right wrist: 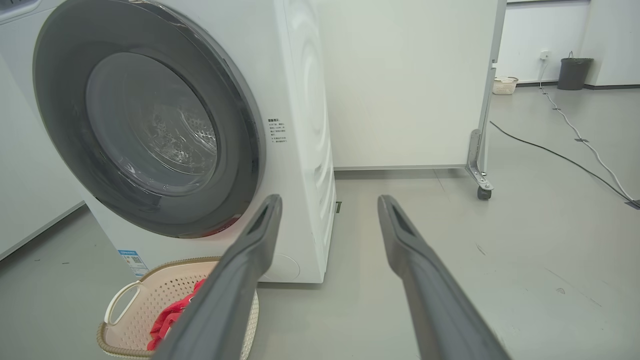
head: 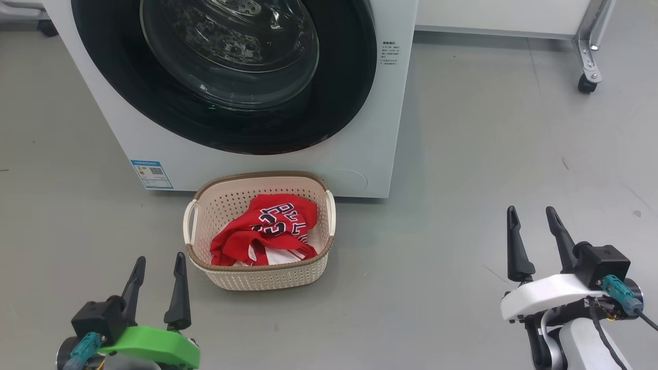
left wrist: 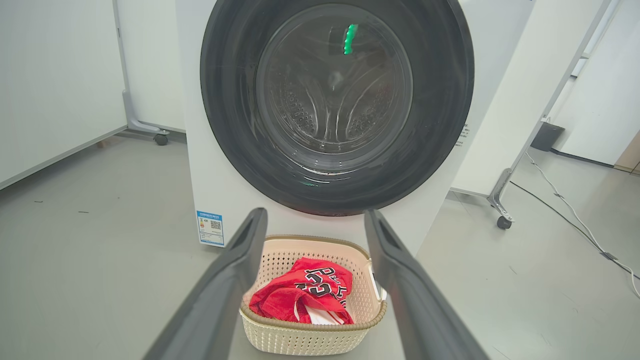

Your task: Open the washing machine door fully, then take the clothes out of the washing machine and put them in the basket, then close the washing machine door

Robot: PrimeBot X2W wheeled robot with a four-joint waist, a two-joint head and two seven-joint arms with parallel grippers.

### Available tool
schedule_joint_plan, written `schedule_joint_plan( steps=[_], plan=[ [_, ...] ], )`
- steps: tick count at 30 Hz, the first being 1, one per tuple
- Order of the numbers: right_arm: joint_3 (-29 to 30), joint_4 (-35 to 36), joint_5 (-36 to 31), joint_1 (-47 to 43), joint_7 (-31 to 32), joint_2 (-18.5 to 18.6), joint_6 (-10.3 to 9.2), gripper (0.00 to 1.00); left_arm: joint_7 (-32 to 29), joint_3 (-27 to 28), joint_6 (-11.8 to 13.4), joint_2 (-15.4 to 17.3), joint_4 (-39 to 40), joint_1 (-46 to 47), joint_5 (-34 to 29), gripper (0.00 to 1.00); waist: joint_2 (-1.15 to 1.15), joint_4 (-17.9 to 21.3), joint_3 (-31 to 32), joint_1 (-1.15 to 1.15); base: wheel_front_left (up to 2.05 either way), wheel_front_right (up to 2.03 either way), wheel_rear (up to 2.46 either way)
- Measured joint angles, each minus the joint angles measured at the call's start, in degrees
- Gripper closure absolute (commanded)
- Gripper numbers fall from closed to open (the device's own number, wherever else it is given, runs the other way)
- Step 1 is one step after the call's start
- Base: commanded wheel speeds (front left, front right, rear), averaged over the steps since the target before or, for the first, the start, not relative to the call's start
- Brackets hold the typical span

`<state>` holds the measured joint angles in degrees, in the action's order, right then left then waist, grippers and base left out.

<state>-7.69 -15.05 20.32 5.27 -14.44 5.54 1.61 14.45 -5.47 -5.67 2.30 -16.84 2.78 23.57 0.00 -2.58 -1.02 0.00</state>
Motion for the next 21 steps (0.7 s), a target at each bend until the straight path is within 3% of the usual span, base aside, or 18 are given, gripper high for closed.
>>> schedule_joint_plan(
  steps=[21],
  plan=[
    [0.0, 0.9, -0.7, -1.1, 0.0, -0.1, 0.00, 0.00, 0.0, -0.5, -0.5, 0.0, 0.3, -0.8, 2.2, 0.00, 0.00, -0.1, -0.2, 0.00, 0.00, 0.00, 0.00]
  ],
)
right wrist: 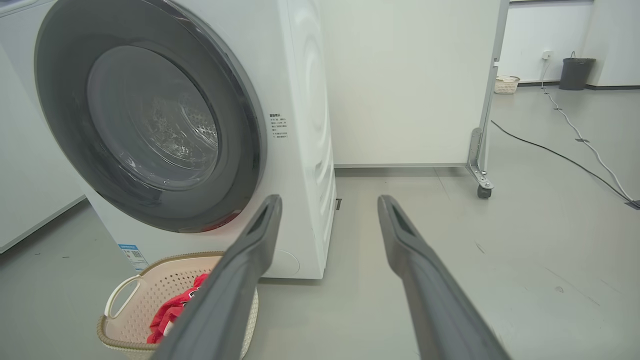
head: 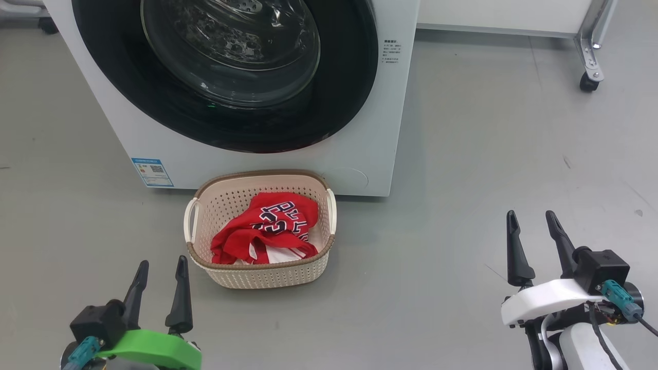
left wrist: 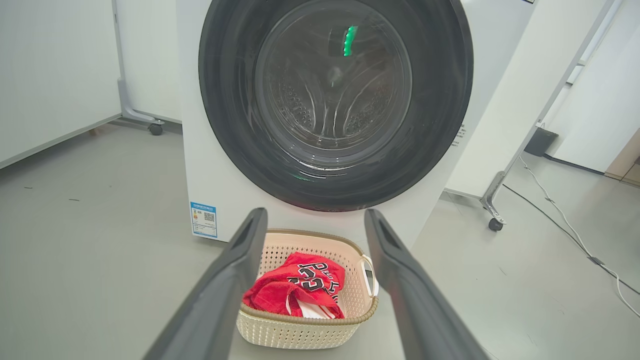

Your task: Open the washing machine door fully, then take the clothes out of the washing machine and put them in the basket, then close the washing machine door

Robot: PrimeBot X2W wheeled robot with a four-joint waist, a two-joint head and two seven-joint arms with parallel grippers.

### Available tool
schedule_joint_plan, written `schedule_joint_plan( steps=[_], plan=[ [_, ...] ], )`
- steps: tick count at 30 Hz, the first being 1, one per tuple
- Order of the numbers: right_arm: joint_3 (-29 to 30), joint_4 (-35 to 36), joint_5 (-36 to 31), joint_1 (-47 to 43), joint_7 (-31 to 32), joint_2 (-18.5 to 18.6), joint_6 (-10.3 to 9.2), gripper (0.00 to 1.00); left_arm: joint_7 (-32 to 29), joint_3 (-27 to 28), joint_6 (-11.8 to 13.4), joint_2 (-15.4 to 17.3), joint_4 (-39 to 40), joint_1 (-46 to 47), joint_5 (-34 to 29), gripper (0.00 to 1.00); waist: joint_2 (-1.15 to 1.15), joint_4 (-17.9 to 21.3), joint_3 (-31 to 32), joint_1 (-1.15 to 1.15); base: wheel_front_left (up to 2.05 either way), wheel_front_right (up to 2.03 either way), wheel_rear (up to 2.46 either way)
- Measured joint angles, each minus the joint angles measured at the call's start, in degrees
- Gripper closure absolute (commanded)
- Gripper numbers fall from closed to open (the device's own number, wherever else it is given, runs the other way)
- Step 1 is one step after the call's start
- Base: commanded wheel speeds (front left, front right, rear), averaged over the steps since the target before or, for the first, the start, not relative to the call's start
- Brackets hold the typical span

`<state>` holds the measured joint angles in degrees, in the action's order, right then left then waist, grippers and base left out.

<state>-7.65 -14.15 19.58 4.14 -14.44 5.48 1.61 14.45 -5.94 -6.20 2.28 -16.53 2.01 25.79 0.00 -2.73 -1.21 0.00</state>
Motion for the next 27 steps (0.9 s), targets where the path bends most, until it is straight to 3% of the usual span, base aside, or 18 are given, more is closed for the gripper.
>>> schedule_joint_plan(
  steps=[27],
  plan=[
    [0.8, 0.5, 0.0, 0.0, 0.0, -0.2, 0.00, 0.00, 0.0, -0.3, -0.2, 0.0, 0.1, -0.2, 4.0, 0.00, 0.00, -0.2, -0.4, 0.00, 0.00, 0.00, 0.00]
  ],
)
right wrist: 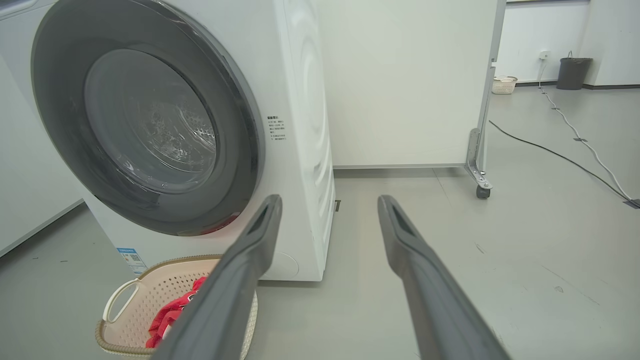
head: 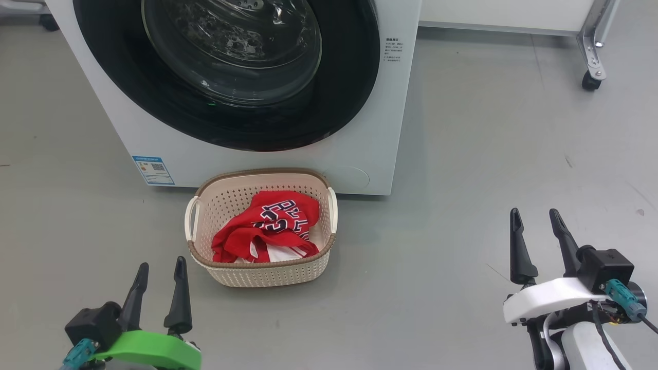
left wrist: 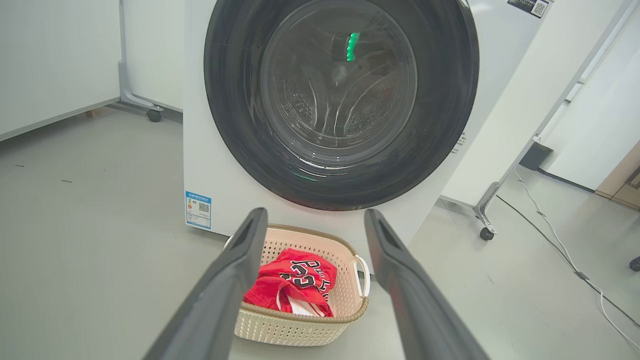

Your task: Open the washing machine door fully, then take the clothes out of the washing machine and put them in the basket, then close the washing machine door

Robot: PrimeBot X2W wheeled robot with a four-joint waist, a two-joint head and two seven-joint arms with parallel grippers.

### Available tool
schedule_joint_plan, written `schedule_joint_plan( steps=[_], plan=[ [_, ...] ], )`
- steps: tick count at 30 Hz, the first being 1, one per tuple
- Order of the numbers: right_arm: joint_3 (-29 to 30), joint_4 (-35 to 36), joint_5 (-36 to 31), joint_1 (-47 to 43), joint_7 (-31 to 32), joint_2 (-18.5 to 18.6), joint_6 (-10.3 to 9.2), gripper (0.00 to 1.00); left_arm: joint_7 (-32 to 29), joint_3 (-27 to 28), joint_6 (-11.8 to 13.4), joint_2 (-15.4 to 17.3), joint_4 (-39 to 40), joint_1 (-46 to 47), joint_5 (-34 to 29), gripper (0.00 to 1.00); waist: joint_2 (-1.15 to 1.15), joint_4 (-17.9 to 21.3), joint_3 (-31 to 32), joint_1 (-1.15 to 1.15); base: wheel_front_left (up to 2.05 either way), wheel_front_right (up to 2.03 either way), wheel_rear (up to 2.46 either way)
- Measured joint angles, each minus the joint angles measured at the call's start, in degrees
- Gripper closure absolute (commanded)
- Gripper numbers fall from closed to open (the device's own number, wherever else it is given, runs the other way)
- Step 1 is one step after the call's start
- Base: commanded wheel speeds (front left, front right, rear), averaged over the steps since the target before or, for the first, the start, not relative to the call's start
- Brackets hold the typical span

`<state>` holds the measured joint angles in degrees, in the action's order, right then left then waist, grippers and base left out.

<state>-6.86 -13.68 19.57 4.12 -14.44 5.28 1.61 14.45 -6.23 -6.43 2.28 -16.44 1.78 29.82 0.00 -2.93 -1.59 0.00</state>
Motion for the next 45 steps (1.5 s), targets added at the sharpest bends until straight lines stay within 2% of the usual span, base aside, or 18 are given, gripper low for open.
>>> schedule_joint_plan(
  steps=[5, 6, 13, 18, 45],
  plan=[
    [0.0, 0.0, -0.1, 0.0, 0.0, 0.0, 0.00, 0.00, 0.0, 0.0, 0.0, 0.0, -0.1, 0.0, 0.4, 0.00, 0.00, 0.0, 0.1, 0.00, 0.00, 0.00, 0.00],
    [0.0, 0.0, -0.1, 0.0, 0.0, -0.1, 0.00, 1.00, 0.0, 0.0, 0.0, 0.0, -0.2, 0.0, 0.6, 1.00, 0.00, 0.0, 0.2, 0.00, 0.00, 0.00, 0.00],
    [-0.2, -3.2, 0.5, -2.5, 0.3, -1.1, 0.03, 1.00, -0.4, -0.3, 0.1, -1.0, -3.3, -1.4, 1.0, 1.00, 0.00, 0.0, 0.2, 0.00, 0.00, 0.00, 0.00],
    [0.9, -3.5, 2.9, -2.3, 1.3, -1.2, 0.12, 1.00, -1.4, 0.3, 0.1, -1.0, -3.3, -1.4, 3.9, 1.00, 0.00, 0.2, 0.3, 0.00, 0.00, 0.00, 0.00],
    [5.3, -4.0, 23.1, -1.8, 7.7, -1.7, 1.37, 1.00, -6.8, 2.9, 0.1, -0.9, -2.5, -1.2, 20.5, 1.00, 0.00, 1.0, 0.6, 0.00, 0.00, 0.00, 0.00]
  ],
)
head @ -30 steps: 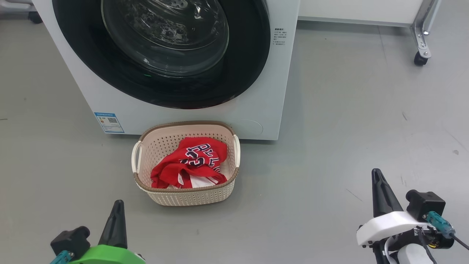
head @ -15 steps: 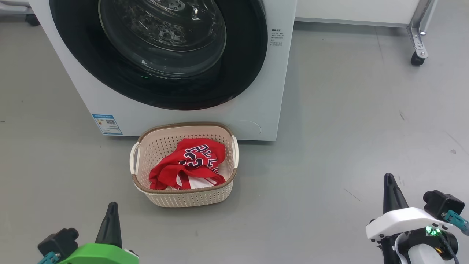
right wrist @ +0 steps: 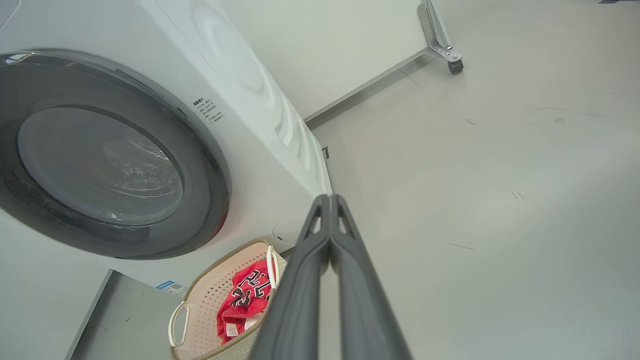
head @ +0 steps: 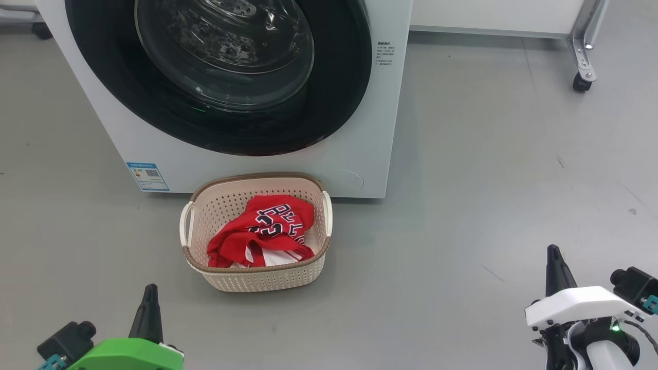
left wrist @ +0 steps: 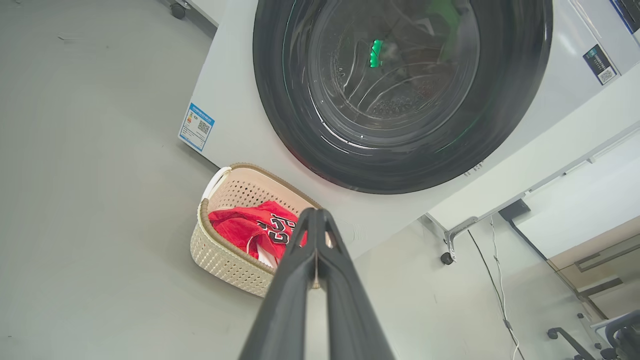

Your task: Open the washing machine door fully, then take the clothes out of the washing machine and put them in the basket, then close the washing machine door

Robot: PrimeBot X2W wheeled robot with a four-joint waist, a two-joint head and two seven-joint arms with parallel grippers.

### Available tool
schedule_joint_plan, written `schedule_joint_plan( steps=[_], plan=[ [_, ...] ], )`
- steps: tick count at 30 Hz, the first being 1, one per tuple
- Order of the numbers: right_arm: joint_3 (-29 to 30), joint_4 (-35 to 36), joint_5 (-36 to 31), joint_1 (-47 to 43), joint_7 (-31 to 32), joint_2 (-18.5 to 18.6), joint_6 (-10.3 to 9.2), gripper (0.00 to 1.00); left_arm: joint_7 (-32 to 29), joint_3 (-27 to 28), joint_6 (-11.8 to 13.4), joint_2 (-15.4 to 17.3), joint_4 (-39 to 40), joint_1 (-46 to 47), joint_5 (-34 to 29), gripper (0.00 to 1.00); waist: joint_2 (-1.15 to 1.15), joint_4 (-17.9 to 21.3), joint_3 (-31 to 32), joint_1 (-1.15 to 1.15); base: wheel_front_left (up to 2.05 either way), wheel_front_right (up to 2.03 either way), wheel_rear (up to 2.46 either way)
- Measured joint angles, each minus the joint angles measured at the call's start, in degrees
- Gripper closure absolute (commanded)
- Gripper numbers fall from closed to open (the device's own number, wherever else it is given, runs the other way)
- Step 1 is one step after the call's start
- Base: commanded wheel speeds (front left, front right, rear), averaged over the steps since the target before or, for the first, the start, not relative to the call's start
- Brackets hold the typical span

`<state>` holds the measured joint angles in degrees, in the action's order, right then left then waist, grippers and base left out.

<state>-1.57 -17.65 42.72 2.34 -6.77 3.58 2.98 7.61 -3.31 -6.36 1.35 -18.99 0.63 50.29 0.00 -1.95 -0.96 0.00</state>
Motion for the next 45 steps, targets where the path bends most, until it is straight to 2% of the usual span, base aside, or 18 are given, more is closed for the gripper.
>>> schedule_joint_plan(
  steps=[45],
  plan=[
    [6.4, 0.6, 31.7, 0.8, 9.0, -0.8, 2.49, 1.00, -9.2, 5.2, -0.5, 0.1, 1.8, 1.6, 27.0, 1.00, 0.00, 1.3, 0.5, 0.00, 0.00, 0.00, 0.00]
  ],
)
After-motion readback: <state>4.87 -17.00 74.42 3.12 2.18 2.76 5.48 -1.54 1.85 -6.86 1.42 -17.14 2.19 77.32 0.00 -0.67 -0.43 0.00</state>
